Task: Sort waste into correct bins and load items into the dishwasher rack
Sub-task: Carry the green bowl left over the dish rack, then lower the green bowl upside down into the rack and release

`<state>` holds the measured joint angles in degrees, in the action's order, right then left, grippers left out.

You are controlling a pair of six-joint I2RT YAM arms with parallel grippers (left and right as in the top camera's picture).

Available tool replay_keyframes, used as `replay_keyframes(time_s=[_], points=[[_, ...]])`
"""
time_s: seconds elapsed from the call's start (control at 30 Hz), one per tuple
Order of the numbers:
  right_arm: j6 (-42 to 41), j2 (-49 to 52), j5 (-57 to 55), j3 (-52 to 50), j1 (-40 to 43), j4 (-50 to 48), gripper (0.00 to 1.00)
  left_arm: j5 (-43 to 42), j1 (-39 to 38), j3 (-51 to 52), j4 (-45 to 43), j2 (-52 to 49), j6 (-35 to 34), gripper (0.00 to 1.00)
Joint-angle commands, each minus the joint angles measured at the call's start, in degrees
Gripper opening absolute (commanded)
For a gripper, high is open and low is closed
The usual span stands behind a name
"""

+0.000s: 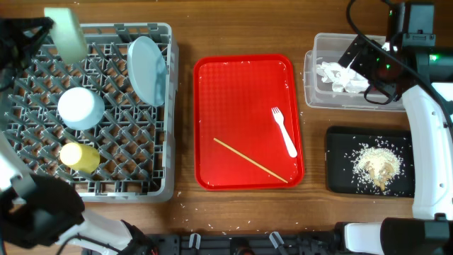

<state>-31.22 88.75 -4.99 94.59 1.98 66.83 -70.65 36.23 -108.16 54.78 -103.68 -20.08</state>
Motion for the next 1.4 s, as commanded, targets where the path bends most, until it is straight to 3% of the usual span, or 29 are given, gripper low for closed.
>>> replay_keyframes(time_s=[0.0, 0.33, 0.7, 0.93, 1.37], points=[[-0.46, 0.28, -0.55, 0.17, 0.02, -0.15, 1.0, -3.41, 0.26, 0.37, -1.4, -5.31, 0.15, 0.04], [-0.44, 0.28, -0.55, 0.17, 0.02, -0.15, 1.0, -3.04, -0.81, 0.37, -8.81, -20.48, 0.07, 0.04], [-0.44, 0.28, -0.55, 0.17, 0.02, -0.15, 1.0, -2.1, -7.08, 0.37, -15.85, -23.32, 0.02, 0.04], [-0.44, 0.28, -0.55, 0.17, 0.02, -0.15, 1.0, 2.29, -7.23, 0.37, -15.76, -23.32, -2.78, 0.04], [-0.44, 0.28, -0.55, 0.17, 0.02, -0.15, 1.0, 14.6, -1.9, 0.37, -7.61, -23.32, -2.69, 0.06]])
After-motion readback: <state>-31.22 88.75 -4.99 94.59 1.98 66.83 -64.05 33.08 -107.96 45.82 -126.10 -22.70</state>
